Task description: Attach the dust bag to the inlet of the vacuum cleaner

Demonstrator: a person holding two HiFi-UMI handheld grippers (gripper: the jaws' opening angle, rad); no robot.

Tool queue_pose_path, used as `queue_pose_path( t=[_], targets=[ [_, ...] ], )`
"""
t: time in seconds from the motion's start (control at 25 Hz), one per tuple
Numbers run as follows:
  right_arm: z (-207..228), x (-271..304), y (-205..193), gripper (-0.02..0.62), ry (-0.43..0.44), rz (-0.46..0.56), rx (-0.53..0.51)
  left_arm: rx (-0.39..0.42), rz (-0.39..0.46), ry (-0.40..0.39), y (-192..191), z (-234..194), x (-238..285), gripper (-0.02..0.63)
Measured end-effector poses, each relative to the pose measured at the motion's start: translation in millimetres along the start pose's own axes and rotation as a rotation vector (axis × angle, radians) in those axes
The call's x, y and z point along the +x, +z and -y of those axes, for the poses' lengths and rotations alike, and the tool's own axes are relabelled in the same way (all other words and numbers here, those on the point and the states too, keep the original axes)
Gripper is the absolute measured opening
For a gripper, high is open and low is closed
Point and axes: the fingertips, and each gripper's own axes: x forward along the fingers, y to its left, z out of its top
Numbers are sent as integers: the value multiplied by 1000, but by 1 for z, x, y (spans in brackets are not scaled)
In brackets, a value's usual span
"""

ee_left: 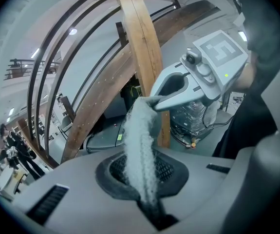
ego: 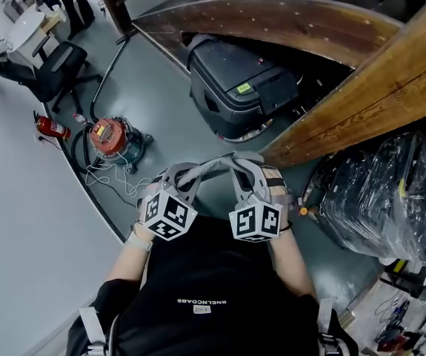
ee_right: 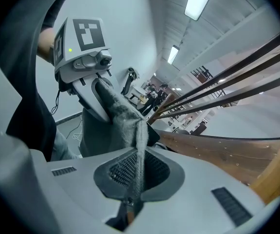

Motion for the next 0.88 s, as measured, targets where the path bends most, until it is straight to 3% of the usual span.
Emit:
queue_pose_path(
  t=[0.24, 0.52, 0.88],
  targets=[
    [19, 86, 47, 35, 14, -21, -2, 9, -5, -8, -27, -96, 6, 31],
    [34, 189, 127, 35, 39, -24, -21, -27, -20, -14, -71, -213, -10, 31],
    [32, 289, 216, 35, 122, 30, -101, -92, -57, 71, -125, -326, -41, 31]
  ],
)
